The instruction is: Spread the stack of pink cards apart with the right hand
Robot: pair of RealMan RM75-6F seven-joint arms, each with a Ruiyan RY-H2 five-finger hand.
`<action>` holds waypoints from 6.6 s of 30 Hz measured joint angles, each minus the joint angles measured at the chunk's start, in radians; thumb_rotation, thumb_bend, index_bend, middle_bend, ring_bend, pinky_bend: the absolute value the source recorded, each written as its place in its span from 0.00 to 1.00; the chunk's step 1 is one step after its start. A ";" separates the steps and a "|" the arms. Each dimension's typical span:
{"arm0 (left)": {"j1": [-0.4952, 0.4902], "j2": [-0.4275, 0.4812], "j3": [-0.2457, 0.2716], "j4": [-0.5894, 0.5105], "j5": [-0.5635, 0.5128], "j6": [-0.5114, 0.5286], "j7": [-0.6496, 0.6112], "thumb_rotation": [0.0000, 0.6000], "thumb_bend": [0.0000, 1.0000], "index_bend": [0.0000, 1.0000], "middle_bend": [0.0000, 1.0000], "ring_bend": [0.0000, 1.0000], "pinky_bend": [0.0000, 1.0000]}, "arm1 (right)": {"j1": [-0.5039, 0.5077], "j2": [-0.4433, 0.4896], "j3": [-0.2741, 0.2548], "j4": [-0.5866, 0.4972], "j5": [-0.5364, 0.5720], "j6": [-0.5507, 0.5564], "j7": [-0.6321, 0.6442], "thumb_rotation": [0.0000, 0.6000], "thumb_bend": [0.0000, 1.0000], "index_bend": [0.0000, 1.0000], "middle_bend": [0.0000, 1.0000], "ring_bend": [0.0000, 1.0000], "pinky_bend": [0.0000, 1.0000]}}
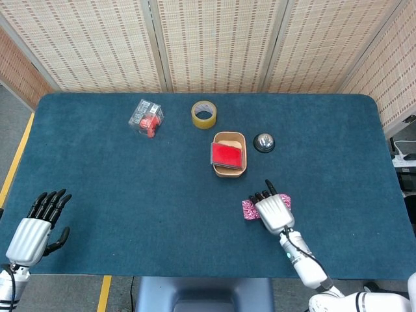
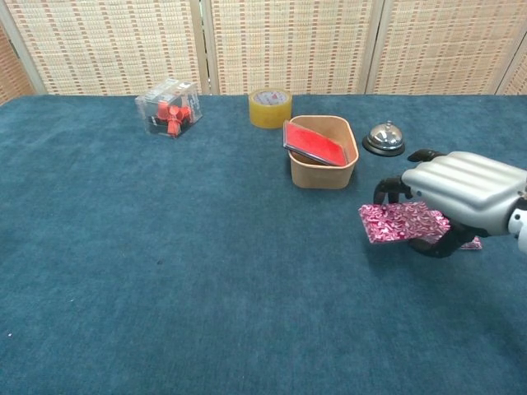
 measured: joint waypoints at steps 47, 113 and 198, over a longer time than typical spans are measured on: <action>0.006 0.002 0.000 -0.003 -0.002 0.004 0.008 1.00 0.47 0.00 0.00 0.00 0.04 | 0.021 0.050 0.015 0.120 0.172 -0.119 0.016 1.00 0.30 0.01 0.06 0.05 0.00; 0.000 0.008 -0.001 -0.013 -0.002 -0.003 0.007 1.00 0.47 0.00 0.00 0.00 0.04 | 0.030 -0.040 0.003 0.164 0.163 -0.026 -0.041 1.00 0.30 0.52 0.42 0.36 0.00; 0.013 -0.006 -0.005 0.008 0.011 0.031 0.012 1.00 0.47 0.00 0.00 0.00 0.04 | -0.401 0.208 -0.222 0.055 -0.507 0.422 0.302 1.00 0.30 0.00 0.00 0.00 0.00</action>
